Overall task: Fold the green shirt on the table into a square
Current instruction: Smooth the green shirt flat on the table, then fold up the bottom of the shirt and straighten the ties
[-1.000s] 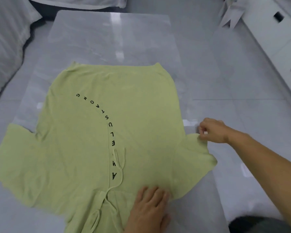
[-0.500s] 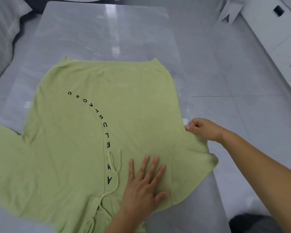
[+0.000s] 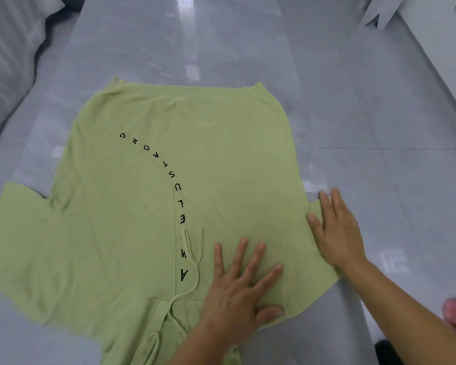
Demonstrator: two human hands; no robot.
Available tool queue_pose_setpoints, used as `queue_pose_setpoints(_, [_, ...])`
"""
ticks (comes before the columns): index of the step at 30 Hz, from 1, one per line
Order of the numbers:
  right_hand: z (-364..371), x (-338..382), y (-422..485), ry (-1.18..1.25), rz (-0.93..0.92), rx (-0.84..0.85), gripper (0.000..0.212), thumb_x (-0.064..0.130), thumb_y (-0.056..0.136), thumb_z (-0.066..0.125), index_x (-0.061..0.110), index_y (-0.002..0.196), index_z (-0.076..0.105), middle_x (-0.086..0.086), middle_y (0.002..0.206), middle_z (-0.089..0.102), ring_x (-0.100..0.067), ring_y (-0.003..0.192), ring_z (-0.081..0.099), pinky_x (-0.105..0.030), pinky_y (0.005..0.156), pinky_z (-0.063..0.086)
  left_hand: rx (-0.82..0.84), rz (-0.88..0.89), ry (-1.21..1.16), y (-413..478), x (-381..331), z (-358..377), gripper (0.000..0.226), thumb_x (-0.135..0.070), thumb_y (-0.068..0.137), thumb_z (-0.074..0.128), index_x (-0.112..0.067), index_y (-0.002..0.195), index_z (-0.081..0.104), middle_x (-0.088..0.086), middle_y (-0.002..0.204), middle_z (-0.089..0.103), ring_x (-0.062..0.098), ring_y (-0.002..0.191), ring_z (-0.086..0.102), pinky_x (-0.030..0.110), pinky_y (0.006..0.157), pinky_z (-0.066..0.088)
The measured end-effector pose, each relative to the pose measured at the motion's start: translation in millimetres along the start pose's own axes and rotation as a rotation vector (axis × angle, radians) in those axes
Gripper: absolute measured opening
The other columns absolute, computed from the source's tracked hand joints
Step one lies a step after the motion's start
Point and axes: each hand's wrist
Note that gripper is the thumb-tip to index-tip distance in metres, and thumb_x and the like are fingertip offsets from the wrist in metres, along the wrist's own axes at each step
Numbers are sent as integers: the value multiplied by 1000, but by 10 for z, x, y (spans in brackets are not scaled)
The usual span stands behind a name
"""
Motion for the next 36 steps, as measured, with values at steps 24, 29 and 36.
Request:
queue_pose_setpoints(24, [358, 1680, -2754, 266, -457, 226, 42, 66, 87, 25, 35, 103, 50, 20, 92, 58, -3, 85, 45, -19, 72, 29, 18, -993, -795, -2485, 367, -731, 48, -27, 70, 75, -25, 113, 54, -7, 103, 57, 15, 97, 56, 23, 74, 38])
queue_pose_setpoints(29, [265, 1635, -2700, 186, -383, 338, 27, 59, 56, 45, 37, 69, 53, 23, 61, 44, 1, 63, 50, -6, 60, 19, -96, -1001, -939, -2549, 530, -829, 23, -13, 78, 70, -28, 89, 57, -4, 77, 65, 4, 67, 59, 9, 55, 41])
queue_pose_setpoints(36, [-253, 1312, -2893, 217, -400, 499, 10, 42, 76, 47, 44, 86, 47, 25, 76, 53, 8, 81, 43, -9, 85, 21, -157, -1022, -981, -2727, 695, -901, 13, -17, 86, 62, -29, 86, 56, -3, 80, 63, 17, 75, 61, 16, 61, 43])
Point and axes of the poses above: each hand's wrist, its own y-axis towards the middle knuckle, its own z-axis out of the palm, x = y × z
